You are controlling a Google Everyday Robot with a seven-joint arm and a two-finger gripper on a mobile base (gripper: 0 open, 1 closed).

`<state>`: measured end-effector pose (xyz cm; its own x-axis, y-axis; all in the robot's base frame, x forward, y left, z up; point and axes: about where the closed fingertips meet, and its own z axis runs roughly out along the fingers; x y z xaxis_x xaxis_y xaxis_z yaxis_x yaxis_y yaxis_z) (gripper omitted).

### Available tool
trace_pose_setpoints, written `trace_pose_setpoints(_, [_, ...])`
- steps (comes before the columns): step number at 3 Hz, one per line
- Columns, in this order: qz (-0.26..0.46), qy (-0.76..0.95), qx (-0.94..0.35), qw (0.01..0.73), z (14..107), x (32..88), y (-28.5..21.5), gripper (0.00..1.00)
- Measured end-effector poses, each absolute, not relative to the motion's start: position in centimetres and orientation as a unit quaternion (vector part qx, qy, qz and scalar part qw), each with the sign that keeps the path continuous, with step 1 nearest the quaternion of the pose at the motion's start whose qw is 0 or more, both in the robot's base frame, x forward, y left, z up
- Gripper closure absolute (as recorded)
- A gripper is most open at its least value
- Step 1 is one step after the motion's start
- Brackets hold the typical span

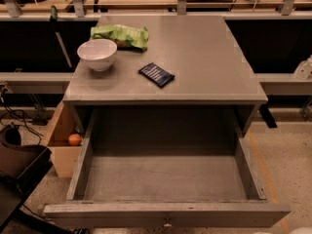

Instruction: Close top drawer

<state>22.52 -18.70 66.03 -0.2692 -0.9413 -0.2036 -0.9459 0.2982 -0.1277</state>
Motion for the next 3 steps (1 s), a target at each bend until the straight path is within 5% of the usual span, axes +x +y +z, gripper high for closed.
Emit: trace_pose_setpoints(3, [0.069, 0.78, -0.594, 0.184, 60.5, 27.1, -12.1, 1.0])
